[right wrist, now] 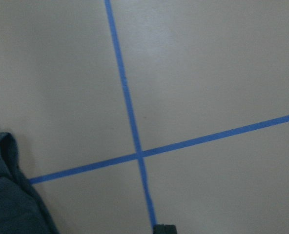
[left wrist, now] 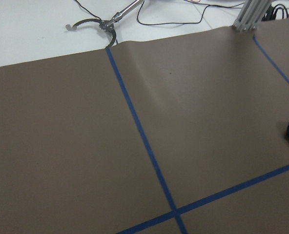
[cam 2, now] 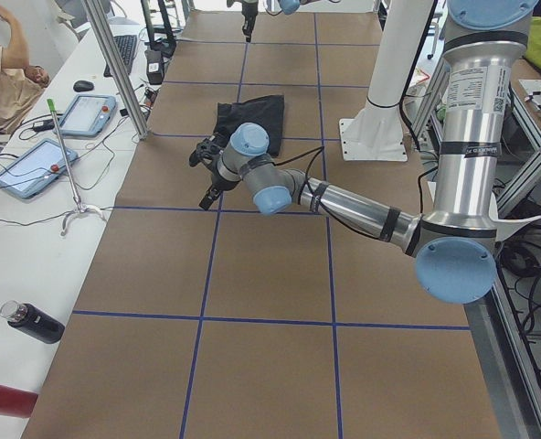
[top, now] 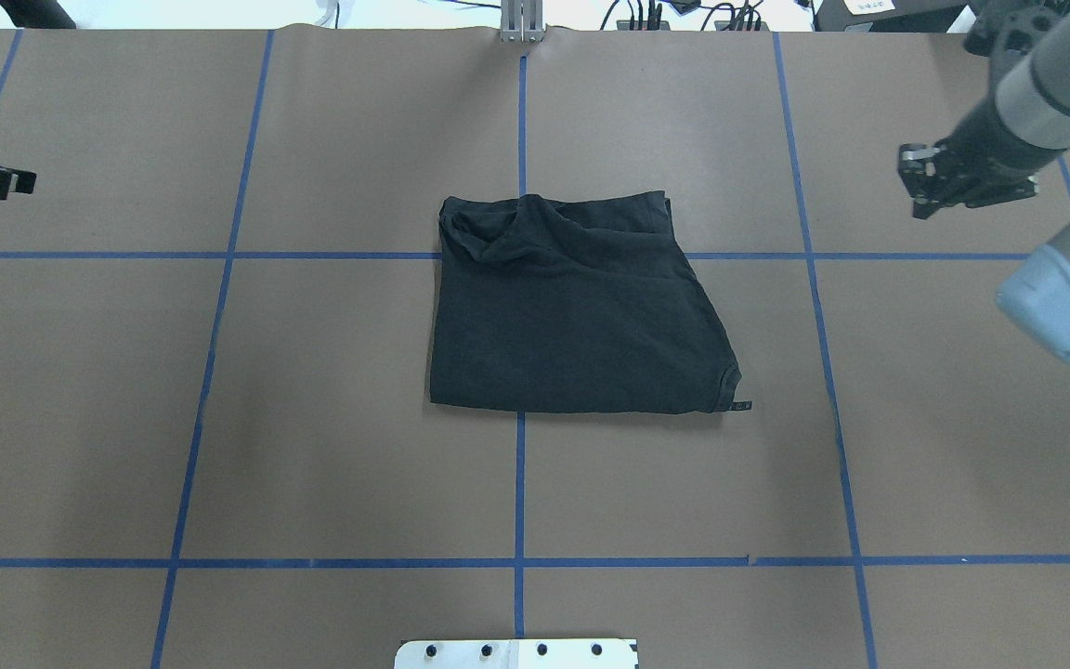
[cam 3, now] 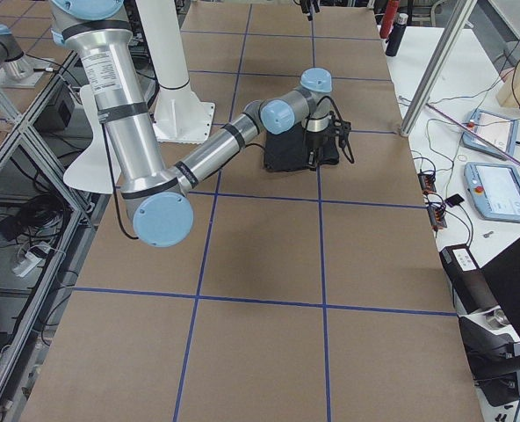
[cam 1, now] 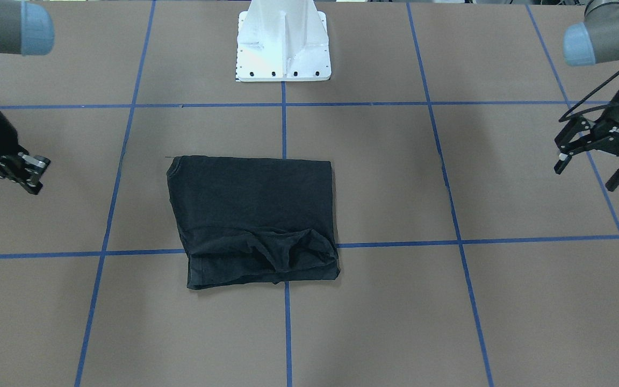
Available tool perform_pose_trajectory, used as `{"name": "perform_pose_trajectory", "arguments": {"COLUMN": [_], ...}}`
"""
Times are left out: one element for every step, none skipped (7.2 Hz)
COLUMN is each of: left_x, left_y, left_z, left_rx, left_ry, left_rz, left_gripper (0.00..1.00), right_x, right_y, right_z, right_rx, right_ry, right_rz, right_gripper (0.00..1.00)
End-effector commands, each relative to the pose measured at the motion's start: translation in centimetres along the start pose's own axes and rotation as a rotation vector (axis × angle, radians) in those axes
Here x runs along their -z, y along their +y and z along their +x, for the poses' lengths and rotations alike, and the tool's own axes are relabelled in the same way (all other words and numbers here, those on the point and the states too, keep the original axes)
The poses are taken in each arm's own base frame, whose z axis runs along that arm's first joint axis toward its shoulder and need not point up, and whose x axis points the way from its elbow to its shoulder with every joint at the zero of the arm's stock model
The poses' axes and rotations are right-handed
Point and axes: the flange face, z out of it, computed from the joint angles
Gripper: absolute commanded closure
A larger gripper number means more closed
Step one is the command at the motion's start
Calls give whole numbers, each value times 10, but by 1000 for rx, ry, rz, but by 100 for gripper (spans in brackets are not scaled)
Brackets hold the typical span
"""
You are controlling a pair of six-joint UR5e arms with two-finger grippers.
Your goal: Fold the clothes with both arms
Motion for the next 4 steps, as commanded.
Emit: {"name": "perform_pose_trajectory", "arguments": {"left_x": [33, 42, 53, 64], "left_y": [28, 45, 55, 60], "left_z": [-72, -96, -114, -127], "left_rx": [-84, -79, -21, 53], "left_ry": [-46, -32, -28, -20], "left_rz": [-96, -140, -174, -211], "left_gripper": [0, 0, 0, 0], "right_x": [21, 17, 10, 11], "right_y": [0, 6, 18, 20], "right_z": [141, 189, 234, 256], "right_rx": [75, 130, 168, 203], "right_ry": [-35, -17, -3, 1], "right_rz": [-54, -66, -82, -85], "right_gripper": [0, 0, 0, 0]}}
